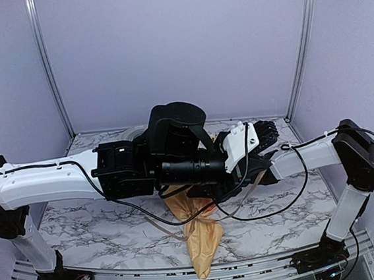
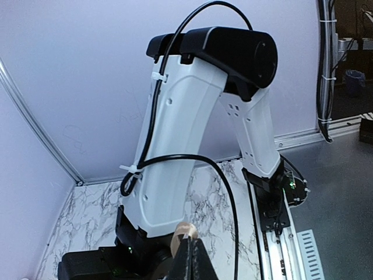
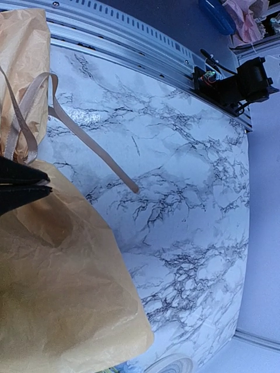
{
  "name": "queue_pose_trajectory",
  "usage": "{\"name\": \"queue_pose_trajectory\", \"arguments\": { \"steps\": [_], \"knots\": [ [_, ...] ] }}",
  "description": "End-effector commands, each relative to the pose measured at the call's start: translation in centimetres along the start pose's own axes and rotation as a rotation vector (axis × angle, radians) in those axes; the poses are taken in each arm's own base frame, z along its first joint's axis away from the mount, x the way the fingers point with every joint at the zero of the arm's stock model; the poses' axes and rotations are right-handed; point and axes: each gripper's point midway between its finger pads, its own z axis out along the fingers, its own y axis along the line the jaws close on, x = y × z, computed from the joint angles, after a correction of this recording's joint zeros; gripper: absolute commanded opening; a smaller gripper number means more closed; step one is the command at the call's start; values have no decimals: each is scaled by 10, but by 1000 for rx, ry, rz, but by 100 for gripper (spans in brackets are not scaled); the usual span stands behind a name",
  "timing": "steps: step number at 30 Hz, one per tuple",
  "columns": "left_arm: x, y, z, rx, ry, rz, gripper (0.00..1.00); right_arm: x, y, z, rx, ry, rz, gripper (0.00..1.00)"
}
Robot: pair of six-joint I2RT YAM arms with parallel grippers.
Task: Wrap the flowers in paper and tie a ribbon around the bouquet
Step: Cross the half-tied ribbon over the folded bouquet.
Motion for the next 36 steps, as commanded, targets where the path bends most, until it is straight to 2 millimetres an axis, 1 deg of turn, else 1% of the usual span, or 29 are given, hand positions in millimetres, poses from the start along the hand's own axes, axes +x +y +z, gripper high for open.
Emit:
{"name": "queue_pose_trajectory", "arguments": {
  "steps": [1,3,4,6,8,9,10,11,13,15,16,21,23,25,27,28,29,31,33,34,36],
  "knots": [
    [-18,34,7,-145,-51,46,0,-18,-5,-6,2,-47,-30,0],
    [-9,36,11,-149,-41,44,0,-18,-4,-6,-5,-49,-29,0],
    [0,34,14,-142,-24,46,0,-19,-4,-6,-5,-49,-28,0],
    [24,24,21,-108,11,39,0,-19,-4,-7,-6,-46,-29,0],
    [53,8,26,-50,45,17,0,-18,-4,-7,-5,-42,-33,0],
    [64,-1,27,-14,52,9,0,-18,-4,-7,-6,-40,-33,0],
    [77,-13,26,36,58,-2,0,-18,-4,-8,-6,-40,-33,0],
    [80,-24,23,79,31,-5,0,-19,-4,-8,-5,-40,-34,0],
    [96,-45,14,166,11,-15,0,-19,-4,-9,-8,-41,-39,0],
    [109,-60,10,230,14,-25,0,-19,-3,-9,-12,-40,-40,0],
    [116,-64,12,244,31,-34,0,-18,-3,-9,-13,-36,-41,0],
    [155,-64,26,216,123,-46,0,-19,-3,-9,-14,-32,-43,0],
    [166,-66,28,219,145,-43,0,-19,-3,-10,-12,-29,-45,0],
    [181,-67,31,220,187,-30,0,-19,-4,-10,-7,-25,-44,0],
    [199,-73,33,254,246,-17,0,-18,-5,-10,-4,-19,-44,0],
    [206,-73,36,252,271,-10,0,-18,-5,-10,-5,-17,-45,0],
    [219,-74,37,254,324,-12,0,-19,-5,-10,-4,-18,-48,0],
    [236,-72,42,245,392,-1,0,-19,-5,-10,-5,-19,-49,0],
    [244,-72,45,245,422,6,0,-19,-6,-10,-3,-18,-48,0],
    [245,-69,46,233,422,5,0,-19,-5,-9,-5,-17,-48,0],
    [243,-58,49,182,413,2,0,-20,-6,-10,-3,-17,-49,0]
  ]
}}
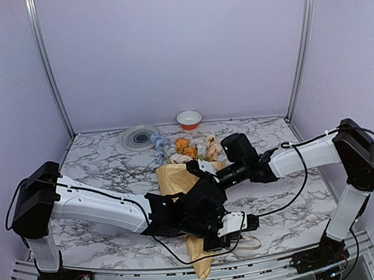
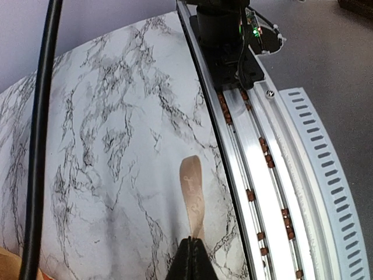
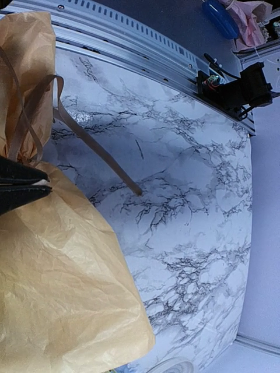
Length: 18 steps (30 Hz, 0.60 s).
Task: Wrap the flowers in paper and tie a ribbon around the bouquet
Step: Cross the half-tied ribbon over the folded bouquet.
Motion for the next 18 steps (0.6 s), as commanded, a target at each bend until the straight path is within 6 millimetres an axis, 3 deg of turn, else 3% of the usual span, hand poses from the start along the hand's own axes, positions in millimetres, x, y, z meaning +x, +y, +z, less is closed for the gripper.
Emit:
{"name": "queue_pose_trajectory", "arguments": {
  "steps": [1,3,6,8,12,14,15,17,18],
  "knots": [
    [1,26,-3,-102,31,-9,0,-21,-7,-7,20,-30,-39,0],
    [-2,45,-7,-197,22,-35,3,-22,-8,-7,22,-31,-37,0],
    [-12,60,-22,-279,-38,-72,47,-22,-8,-7,23,-32,-23,0],
    [-11,58,-32,-288,-63,-85,58,-23,-8,-8,22,-38,-10,0],
    [-17,55,-68,-317,-153,-142,63,-27,-7,-7,22,-52,22,0],
    [-17,53,-94,-348,-246,-183,64,-27,-7,-6,31,-53,48,0],
    [-24,55,-117,-383,-326,-201,64,-27,-7,-5,32,-56,68,0],
    [-17,60,-149,-465,-433,-254,63,-29,-5,-4,36,-63,100,0],
    [-4,65,-160,-519,-457,-290,63,-31,-4,-4,37,-68,115,0]
  ]
}}
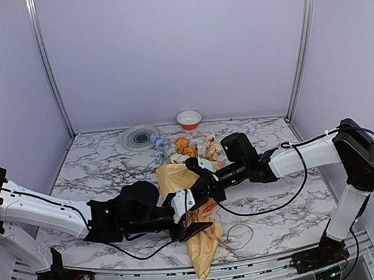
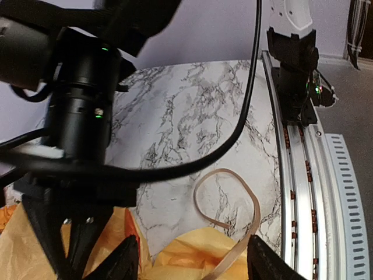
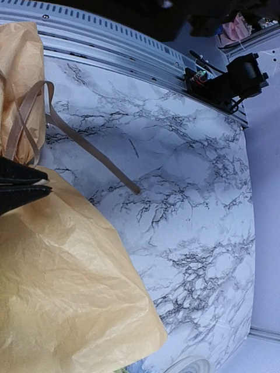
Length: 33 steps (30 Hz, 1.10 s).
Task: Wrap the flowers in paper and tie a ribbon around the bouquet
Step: Cross the half-tied ribbon over the folded bouquet.
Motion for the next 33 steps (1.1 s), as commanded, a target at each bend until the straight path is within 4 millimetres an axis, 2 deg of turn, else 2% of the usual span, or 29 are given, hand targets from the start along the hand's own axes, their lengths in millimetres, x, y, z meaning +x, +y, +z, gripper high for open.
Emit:
{"name": "queue_pose_trajectory", "arguments": {
  "steps": [1,4,6,7,8,11,14,21,23,28,33],
  "knots": [
    [-24,52,-58,-241,-291,-191,62,-30,1,-4,26,-72,47,0],
    [16,83,-71,-388,-266,-315,61,-36,6,-2,32,-89,91,0],
    [35,92,-71,-427,-246,-350,69,-40,10,-1,43,-101,103,0],
    [40,92,-70,-427,-248,-356,73,-41,10,-2,49,-107,110,0],
    [43,91,-65,-414,-246,-355,75,-44,19,3,34,-111,104,0],
    [51,95,-49,-421,-222,-362,74,-47,30,9,19,-113,108,0],
    [54,104,-47,-470,-249,-378,67,-45,28,10,36,-106,126,0],
    [53,86,-23,-348,-278,-359,55,-40,27,15,30,-98,149,0],
    [55,84,-19,-335,-278,-365,48,-40,26,16,29,-96,151,0],
    [53,85,-17,-328,-290,-376,39,-37,26,20,23,-88,156,0],
    [51,85,-17,-321,-299,-370,11,-33,28,24,7,-70,166,0]
  ]
}}
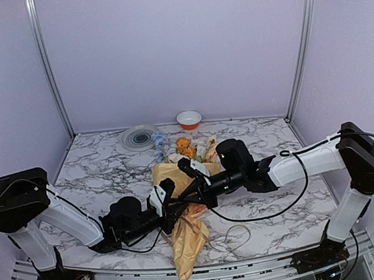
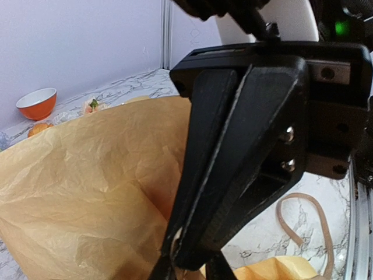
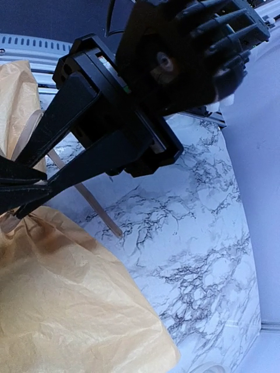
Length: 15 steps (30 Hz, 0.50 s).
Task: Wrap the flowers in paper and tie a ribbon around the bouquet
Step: Cross the half-tied ribbon over the folded bouquet.
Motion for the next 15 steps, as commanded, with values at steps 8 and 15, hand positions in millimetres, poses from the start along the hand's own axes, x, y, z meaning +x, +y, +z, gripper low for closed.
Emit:
{"name": "queue_pose_trajectory", "arguments": {
  "steps": [8,15],
  "knots": [
    [-5,5,-9,9,-63,-63,0,-18,-1,-8,2,-14,-58,33],
    [-1,8,-16,9,-84,-85,0,-1,-12,-14,17,39,-52,24]
  ]
}}
